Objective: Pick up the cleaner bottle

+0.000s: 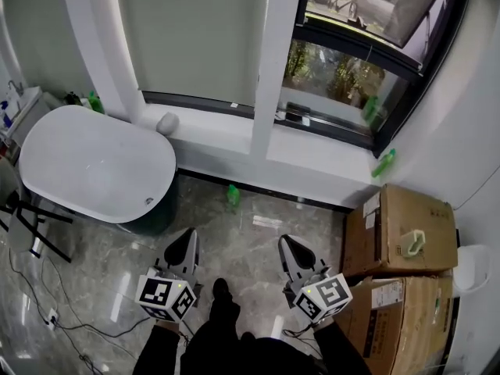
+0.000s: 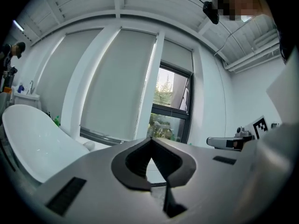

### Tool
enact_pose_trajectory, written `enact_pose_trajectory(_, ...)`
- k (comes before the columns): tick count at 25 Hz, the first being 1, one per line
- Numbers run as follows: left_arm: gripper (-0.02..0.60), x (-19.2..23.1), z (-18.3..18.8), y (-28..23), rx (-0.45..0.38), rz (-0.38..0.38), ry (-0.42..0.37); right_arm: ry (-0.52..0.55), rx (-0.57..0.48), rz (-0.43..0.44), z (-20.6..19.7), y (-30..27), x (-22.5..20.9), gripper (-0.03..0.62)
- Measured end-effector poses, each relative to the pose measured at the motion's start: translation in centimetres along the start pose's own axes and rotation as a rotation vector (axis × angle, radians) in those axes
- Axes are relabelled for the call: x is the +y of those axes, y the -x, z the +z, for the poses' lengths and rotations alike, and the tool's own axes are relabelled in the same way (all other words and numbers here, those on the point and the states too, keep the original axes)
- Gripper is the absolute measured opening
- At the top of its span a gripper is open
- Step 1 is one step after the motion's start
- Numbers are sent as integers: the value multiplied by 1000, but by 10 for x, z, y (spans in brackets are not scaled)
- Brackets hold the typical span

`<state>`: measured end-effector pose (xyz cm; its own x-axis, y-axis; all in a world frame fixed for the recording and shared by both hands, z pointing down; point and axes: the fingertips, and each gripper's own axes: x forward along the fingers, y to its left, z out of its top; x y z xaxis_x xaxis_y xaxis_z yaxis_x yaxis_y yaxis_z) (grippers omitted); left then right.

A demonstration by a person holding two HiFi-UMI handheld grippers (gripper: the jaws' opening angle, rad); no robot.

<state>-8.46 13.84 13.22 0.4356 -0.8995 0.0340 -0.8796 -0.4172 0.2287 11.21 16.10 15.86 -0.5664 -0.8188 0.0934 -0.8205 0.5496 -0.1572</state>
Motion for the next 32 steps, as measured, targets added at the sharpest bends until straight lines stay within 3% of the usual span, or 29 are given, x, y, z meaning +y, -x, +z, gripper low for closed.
enact_pose_trajectory(15,5,85,17,-118,23,-72,-32,14,41,-43,15,-152,-45,2)
enact_pose_trajectory(22,5,107,13,-142,45,-48,-22,9,70,-40,7,-178,-59,2)
enact_pose_trajectory(32,5,101,-8,-182,81,-36,-7,10,127,14,-10,-203,-101,2)
